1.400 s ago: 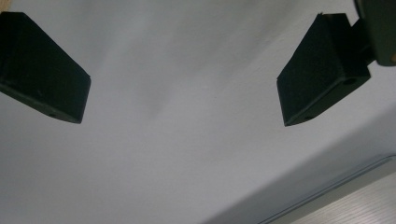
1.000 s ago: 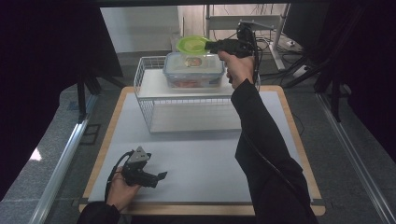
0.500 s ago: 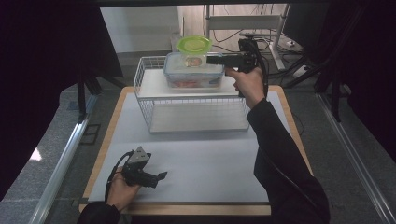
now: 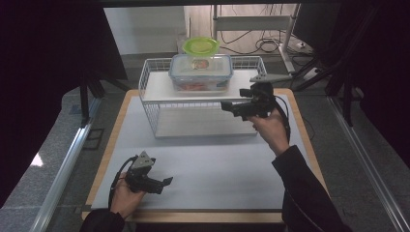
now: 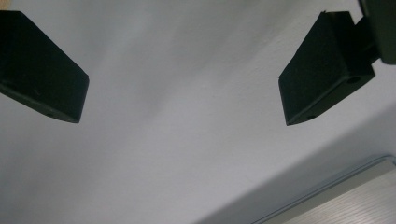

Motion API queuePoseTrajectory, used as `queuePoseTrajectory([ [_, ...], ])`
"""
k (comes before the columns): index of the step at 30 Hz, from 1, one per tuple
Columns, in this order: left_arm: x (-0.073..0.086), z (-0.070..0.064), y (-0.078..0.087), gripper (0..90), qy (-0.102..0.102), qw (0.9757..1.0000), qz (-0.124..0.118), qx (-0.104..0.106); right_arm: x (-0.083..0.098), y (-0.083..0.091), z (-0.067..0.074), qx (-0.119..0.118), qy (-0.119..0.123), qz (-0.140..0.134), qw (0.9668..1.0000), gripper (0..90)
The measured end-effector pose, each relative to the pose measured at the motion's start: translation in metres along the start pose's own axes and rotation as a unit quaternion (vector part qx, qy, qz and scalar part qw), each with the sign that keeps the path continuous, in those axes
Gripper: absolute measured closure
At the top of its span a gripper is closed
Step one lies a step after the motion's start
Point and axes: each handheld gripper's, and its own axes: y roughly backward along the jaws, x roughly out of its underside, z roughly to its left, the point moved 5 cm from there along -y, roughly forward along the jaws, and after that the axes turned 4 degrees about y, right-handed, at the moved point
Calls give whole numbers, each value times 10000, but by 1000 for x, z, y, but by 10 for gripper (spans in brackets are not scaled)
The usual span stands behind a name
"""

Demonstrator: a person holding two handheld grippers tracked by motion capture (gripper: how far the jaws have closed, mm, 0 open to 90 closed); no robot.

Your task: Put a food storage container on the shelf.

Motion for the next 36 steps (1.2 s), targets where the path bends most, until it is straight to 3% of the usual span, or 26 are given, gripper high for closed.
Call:
queuePoseTrajectory([
  [5, 0, 0, 0, 7, -43, 10000, -62, 5, 37, 5, 9, 70, 158, 189, 9997, 24],
  [11, 0, -3, -2, 6, -202, 9998, -39, -29, 76, 12, 10, 103, 63, 279, 9995, 18],
  [18, 0, -3, -3, 7, -189, 9998, -37, -1, 113, 19, 16, 202, 175, 276, 9993, 20],
  [23, 1, -4, -4, 8, -202, 9998, 11, 3, 147, 17, 22, 253, 304, 460, 9982, 20],
  [31, 2, -4, -6, 7, -310, 9994, 134, -117, 199, 15, 20, 509, 379, 1111, 9918, 20],
  [36, 2, -4, -7, 7, -321, 9992, 163, -150, 209, 14, 15, 640, 371, 1312, 9886, 20],
])
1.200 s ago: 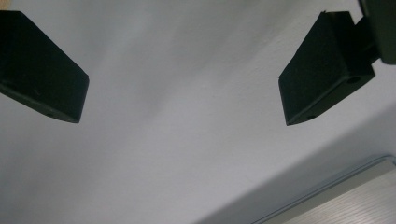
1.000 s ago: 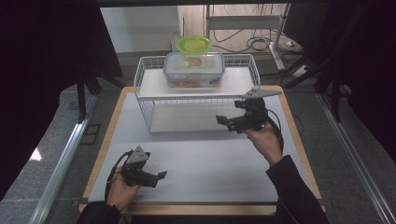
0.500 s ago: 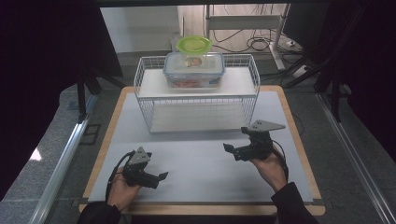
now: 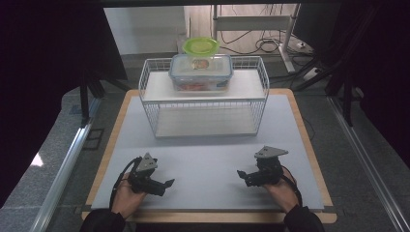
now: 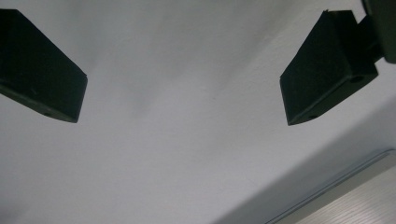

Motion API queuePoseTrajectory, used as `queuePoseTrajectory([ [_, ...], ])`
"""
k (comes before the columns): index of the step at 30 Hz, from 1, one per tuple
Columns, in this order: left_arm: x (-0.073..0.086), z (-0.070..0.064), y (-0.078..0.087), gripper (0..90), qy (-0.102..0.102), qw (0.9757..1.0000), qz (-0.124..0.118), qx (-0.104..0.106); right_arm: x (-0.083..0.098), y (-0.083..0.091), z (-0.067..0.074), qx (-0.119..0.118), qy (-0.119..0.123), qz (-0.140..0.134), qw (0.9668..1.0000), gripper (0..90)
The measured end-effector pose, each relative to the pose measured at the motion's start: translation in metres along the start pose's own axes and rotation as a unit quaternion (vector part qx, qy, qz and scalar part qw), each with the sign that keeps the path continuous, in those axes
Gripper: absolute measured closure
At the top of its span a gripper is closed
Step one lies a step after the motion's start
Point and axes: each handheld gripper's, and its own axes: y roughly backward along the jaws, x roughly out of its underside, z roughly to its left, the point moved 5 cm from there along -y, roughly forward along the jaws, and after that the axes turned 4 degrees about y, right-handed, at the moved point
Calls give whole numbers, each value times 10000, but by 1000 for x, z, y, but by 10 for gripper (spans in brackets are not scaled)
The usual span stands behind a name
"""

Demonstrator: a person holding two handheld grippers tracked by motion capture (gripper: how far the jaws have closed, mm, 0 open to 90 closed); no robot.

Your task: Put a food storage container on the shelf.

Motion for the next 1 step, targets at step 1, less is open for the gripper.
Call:
queuePoseTrajectory([
  [1, 0, 0, 0, 7, -4, 10000, 12, -13, 0, 0, -1, 2, -28, -17, 10000, 20],
])
